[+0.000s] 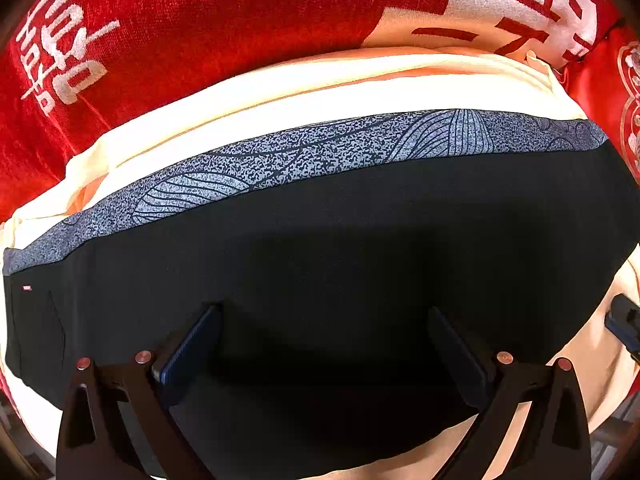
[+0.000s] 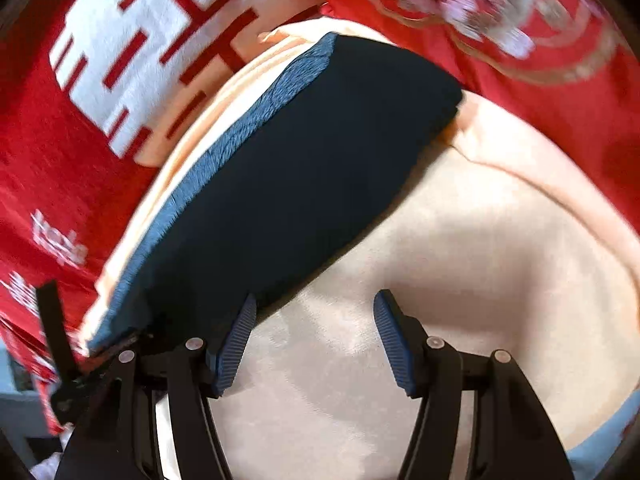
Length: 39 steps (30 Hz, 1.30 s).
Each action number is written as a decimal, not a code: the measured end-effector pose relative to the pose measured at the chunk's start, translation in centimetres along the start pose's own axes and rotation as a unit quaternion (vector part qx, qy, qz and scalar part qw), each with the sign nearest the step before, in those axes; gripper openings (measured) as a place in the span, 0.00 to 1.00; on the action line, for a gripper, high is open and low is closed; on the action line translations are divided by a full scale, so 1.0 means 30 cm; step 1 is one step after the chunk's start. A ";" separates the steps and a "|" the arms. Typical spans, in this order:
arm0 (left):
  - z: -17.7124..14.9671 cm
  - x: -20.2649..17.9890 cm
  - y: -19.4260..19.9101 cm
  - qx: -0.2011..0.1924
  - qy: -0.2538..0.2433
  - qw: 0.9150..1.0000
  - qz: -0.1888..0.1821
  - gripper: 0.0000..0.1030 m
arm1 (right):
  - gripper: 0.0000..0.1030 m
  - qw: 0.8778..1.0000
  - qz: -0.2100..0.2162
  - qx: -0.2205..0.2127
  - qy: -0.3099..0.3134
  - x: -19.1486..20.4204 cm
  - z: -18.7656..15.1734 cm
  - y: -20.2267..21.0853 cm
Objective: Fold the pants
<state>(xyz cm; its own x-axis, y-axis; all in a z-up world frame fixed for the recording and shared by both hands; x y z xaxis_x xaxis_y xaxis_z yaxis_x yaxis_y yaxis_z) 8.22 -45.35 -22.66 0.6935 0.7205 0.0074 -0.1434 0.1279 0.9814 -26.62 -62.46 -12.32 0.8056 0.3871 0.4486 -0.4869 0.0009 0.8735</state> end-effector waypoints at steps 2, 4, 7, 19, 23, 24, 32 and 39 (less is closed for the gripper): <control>0.001 0.000 0.000 0.000 0.000 1.000 0.000 1.00 | 0.63 0.999 0.026 -0.009 -0.027 -0.036 0.008 0.004; 0.001 -0.002 0.001 -0.001 0.000 1.000 0.001 1.00 | 0.63 0.997 0.050 -0.019 -0.049 -0.064 0.024 0.002; 0.001 -0.007 0.003 -0.002 0.001 1.000 0.003 1.00 | 0.63 0.994 0.078 -0.030 -0.076 -0.097 0.041 0.001; 0.002 -0.029 -0.001 -0.002 0.000 1.000 0.006 1.00 | 0.65 0.977 0.164 -0.077 -0.110 -0.120 0.156 -0.071; 0.008 -0.041 0.013 -0.003 -0.002 1.000 0.016 1.00 | 0.34 0.976 0.167 -0.063 -0.128 -0.106 0.194 -0.101; 0.010 -0.045 0.027 -0.009 -0.003 1.000 0.022 0.93 | 0.17 0.978 0.148 -0.044 -0.137 -0.107 0.199 -0.109; 0.028 -0.197 0.167 -0.040 -0.019 0.993 -0.107 0.73 | 0.15 0.990 0.119 -0.048 -0.060 0.005 0.218 -0.012; -0.011 -0.286 0.059 -0.025 0.008 0.986 -0.162 0.73 | 0.14 0.995 0.093 -0.046 -0.013 0.064 0.218 0.014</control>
Point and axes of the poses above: each gripper's, at about its wrist camera, not at the fingertips, and y roughly against the way its jaws point, x to its left, z to its top, the point moved 1 cm from there along -y, roughly the way its jaws point, and after that the axes turned 1 degree about -x, right-handed, at the moved point
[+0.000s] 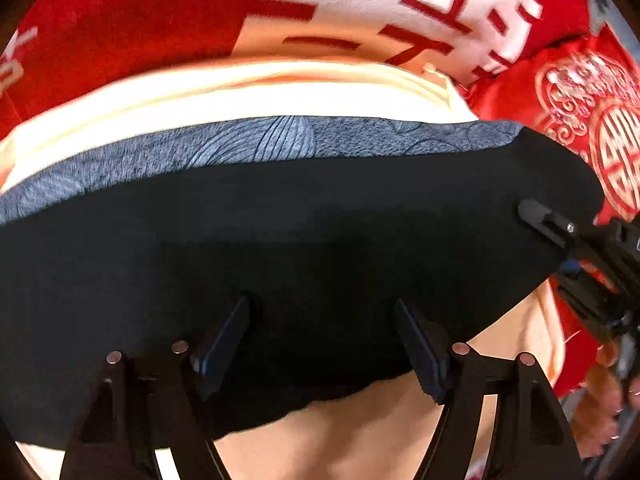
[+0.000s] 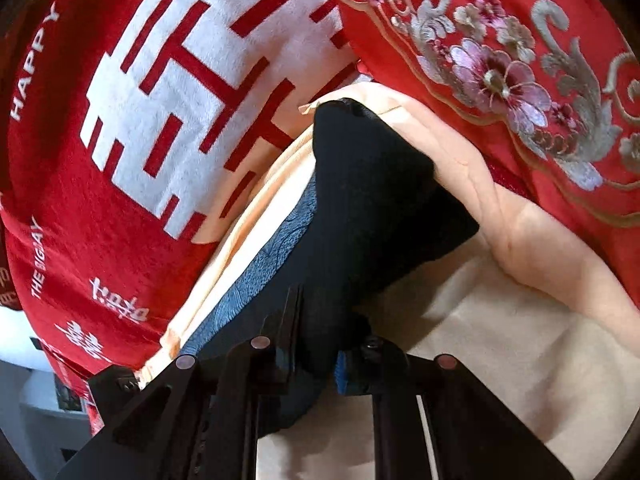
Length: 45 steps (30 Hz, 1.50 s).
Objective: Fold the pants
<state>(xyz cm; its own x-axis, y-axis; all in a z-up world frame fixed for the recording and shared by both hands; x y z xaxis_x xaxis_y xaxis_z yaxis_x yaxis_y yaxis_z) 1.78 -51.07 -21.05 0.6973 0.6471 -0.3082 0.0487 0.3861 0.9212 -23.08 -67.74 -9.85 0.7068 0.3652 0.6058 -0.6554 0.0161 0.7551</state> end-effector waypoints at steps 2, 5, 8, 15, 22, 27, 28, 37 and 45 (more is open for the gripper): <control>-0.010 -0.013 0.001 -0.003 -0.015 1.000 0.003 0.73 | 0.14 1.000 -0.007 0.000 0.018 0.042 -0.003 -0.006; -0.007 -0.012 0.004 0.000 -0.018 1.000 -0.003 0.73 | 0.14 0.998 -0.022 -0.005 0.065 0.115 -0.017 0.009; -0.007 -0.015 0.000 0.000 -0.027 1.000 0.000 0.73 | 0.14 0.992 -0.033 -0.007 0.121 0.210 -0.047 0.028; -0.016 0.123 0.117 0.011 0.013 1.000 -0.019 0.73 | 0.14 0.973 -0.056 -0.012 0.224 0.429 -0.137 0.035; -0.062 0.446 0.329 -0.022 0.029 0.998 0.049 0.84 | 0.14 0.933 -0.096 0.008 0.348 0.672 -0.362 -0.070; -0.100 0.725 0.406 -0.022 0.072 0.992 0.106 0.84 | 0.14 0.903 -0.129 0.040 0.409 0.780 -0.595 -0.276; -0.110 0.774 0.413 -0.019 0.083 0.990 0.116 0.84 | 0.14 0.896 -0.139 0.050 0.419 0.794 -0.649 -0.334; -0.176 0.966 0.459 -0.013 0.105 0.985 0.138 0.84 | 0.44 0.814 -0.231 0.038 0.531 0.839 -0.934 -0.479; -0.080 0.782 0.472 -0.010 0.058 0.998 0.019 0.84 | 0.45 0.857 -0.186 0.049 0.477 0.772 -0.813 -0.256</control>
Point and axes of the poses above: each gripper's, at about its wrist camera, not at the fingertips, and y roughly against the way its jaws point, x to its left, z to its top, the point moved 1 cm from there along -y, roughly the way its jaws point, and after that the axes turned 1 degree about -x, right-handed, at the moved point
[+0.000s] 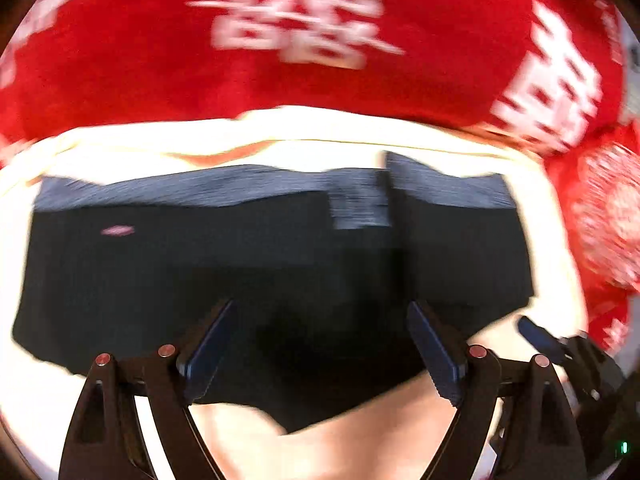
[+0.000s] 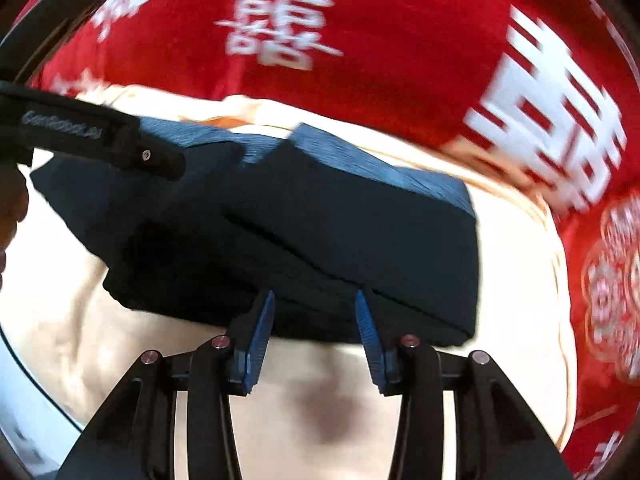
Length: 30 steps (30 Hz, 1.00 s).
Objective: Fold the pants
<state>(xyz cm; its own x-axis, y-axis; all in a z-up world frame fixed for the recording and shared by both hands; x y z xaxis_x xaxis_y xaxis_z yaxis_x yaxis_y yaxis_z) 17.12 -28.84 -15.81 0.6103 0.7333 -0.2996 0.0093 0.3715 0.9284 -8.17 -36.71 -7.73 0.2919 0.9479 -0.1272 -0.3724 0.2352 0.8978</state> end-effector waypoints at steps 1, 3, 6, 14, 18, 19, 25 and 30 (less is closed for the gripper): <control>0.012 -0.046 -0.021 0.004 -0.012 1.000 -0.013 0.84 | 0.45 1.000 0.001 0.006 -0.014 -0.027 -0.006 0.003; 0.030 -0.109 -0.047 0.003 -0.031 0.999 -0.028 0.84 | 0.45 0.999 0.004 0.021 -0.043 -0.079 -0.021 -0.001; 0.072 -0.165 -0.101 0.003 -0.036 0.999 -0.040 0.84 | 0.45 0.997 0.007 0.034 -0.070 -0.137 -0.045 -0.013; 0.075 -0.204 -0.186 0.073 -0.045 0.994 -0.062 0.05 | 0.37 0.989 0.036 0.051 -0.134 -0.230 -0.066 -0.047; 0.051 -0.198 -0.117 0.065 -0.049 0.993 -0.087 0.05 | 0.37 0.986 0.043 0.049 -0.156 -0.288 -0.074 -0.020; 0.042 -0.195 -0.108 0.064 -0.053 0.993 -0.084 0.05 | 0.37 0.985 0.043 0.047 -0.159 -0.303 -0.074 -0.009; -0.029 -0.154 -0.128 0.080 -0.045 0.994 -0.055 0.05 | 0.37 0.982 0.041 0.042 -0.182 -0.429 -0.032 -0.035; -0.032 -0.149 -0.146 0.072 -0.042 0.995 -0.050 0.05 | 0.37 0.984 0.059 0.041 -0.162 -0.438 0.062 -0.158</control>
Point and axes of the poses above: each gripper's, at about its wrist camera, not at the fingertips, and y roughly against the way its jaws point, x to its left, z to its top, the point moved 1 cm from there along -y, roughly the way its jaws point, and after that the axes turned 1 degree about -x, right-handed, at the moved point
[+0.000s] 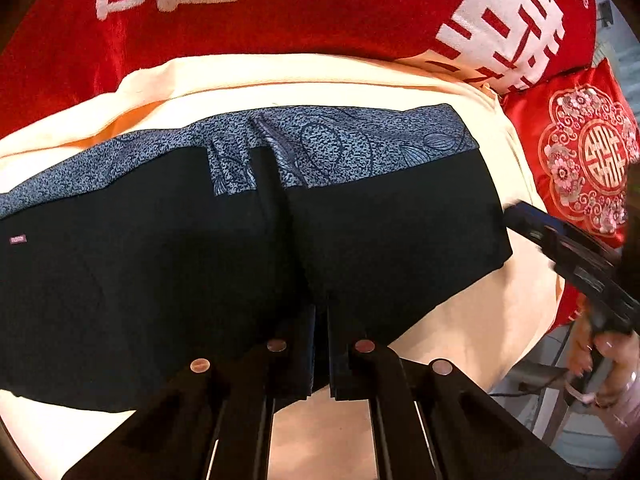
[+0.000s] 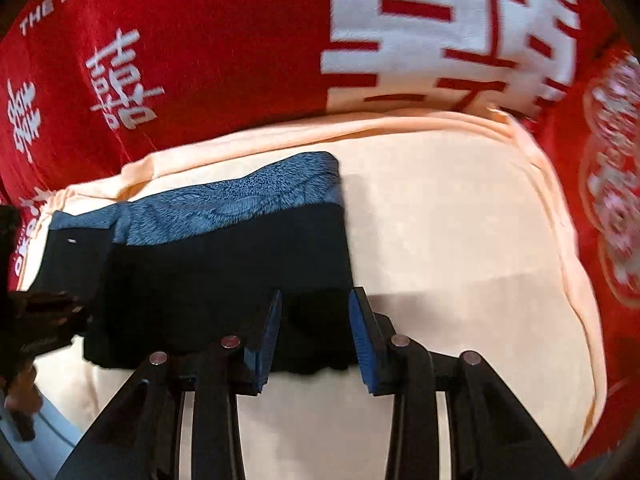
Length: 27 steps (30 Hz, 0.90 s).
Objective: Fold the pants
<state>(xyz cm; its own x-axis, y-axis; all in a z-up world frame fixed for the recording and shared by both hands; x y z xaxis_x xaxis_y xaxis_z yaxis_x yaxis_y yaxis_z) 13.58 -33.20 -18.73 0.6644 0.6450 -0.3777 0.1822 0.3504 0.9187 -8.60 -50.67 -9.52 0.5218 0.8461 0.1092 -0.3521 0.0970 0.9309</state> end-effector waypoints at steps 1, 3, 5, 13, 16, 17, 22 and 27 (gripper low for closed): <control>0.000 0.002 -0.001 -0.002 0.002 1.000 0.002 0.05 | 0.38 1.000 0.001 0.011 0.004 0.012 0.008 -0.042; -0.003 0.006 0.001 -0.006 0.004 1.000 0.011 0.05 | 0.40 0.999 -0.018 0.022 0.015 0.052 0.004 -0.104; -0.009 0.014 0.008 -0.010 0.012 1.000 0.014 0.05 | 0.40 0.998 -0.051 0.011 0.039 0.102 -0.014 -0.116; -0.021 0.022 0.051 -0.033 0.068 0.997 0.021 0.13 | 0.41 0.997 -0.050 0.018 0.054 0.119 -0.002 -0.087; -0.043 0.032 0.077 -0.051 0.089 0.994 0.042 0.76 | 0.41 0.998 -0.044 0.020 0.051 0.112 -0.001 -0.058; -0.054 0.037 0.094 -0.067 0.095 0.992 0.049 0.76 | 0.41 0.998 -0.043 0.019 0.052 0.116 -0.002 -0.048; -0.115 0.078 0.131 -0.062 0.121 0.986 0.096 0.76 | 0.41 0.996 -0.029 0.002 0.084 0.195 -0.009 0.010; -0.192 0.156 0.173 -0.057 0.145 0.976 0.152 0.76 | 0.41 0.992 0.009 0.006 0.123 0.343 0.005 -0.013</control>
<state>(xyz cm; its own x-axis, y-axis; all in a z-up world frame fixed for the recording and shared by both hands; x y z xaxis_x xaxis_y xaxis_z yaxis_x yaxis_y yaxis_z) 13.45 -24.45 -16.38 0.4384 0.8905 -0.1221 -0.0847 0.1762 0.9807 -2.97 -42.10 -8.72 0.3105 0.9498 0.0381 -0.3496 0.0768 0.9337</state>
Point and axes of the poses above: each gripper's, at about its wrist camera, not at the fingertips, and y roughly against the way its jaws point, x to its left, z to its top, the point moved 1 cm from there along -y, roughly the way its jaws point, and after that the axes turned 1 degree about -x, right-handed, at the moved point
